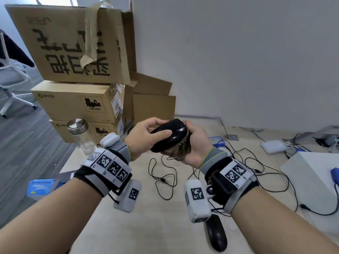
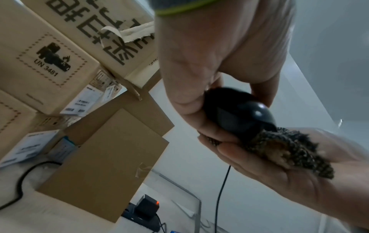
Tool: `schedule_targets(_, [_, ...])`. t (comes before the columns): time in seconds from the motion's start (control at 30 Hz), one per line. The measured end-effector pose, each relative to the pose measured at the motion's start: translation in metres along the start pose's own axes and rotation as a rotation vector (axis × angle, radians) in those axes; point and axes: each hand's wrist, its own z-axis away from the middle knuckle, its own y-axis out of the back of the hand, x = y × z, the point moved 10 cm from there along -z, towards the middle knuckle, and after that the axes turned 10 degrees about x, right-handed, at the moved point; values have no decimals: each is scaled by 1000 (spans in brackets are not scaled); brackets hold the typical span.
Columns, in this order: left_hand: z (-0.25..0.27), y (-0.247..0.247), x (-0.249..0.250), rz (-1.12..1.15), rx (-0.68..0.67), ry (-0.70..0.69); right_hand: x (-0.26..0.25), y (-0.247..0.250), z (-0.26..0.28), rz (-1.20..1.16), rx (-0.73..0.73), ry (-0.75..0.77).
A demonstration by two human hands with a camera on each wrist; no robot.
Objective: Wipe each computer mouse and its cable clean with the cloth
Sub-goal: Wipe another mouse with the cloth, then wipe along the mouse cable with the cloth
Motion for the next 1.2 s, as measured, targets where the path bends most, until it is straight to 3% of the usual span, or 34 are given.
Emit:
schedule_targets(0.23, [0,-4,-7,-223,-24,-29,-22,26,-7,106,277,275])
schedule_targets(0.4, [-3,5,-36,-358,-4,43,-36,46,-12,280,473,426])
schedule_targets(0.67, [17,11,-117,-703,-71,145,-65,30,-7,576,413,580])
schedule_targets(0.77, [30,-2,-148,-854,-191,179,-64,22,-7,654,362,562])
schedule_targets(0.9, [47,-19,-184,-983,-327,202,-84,9,-2,593,319,622])
schedule_targets(1.2, [100,-23,-266,-1180,-488,310,-85,-1,-8,416,272,542])
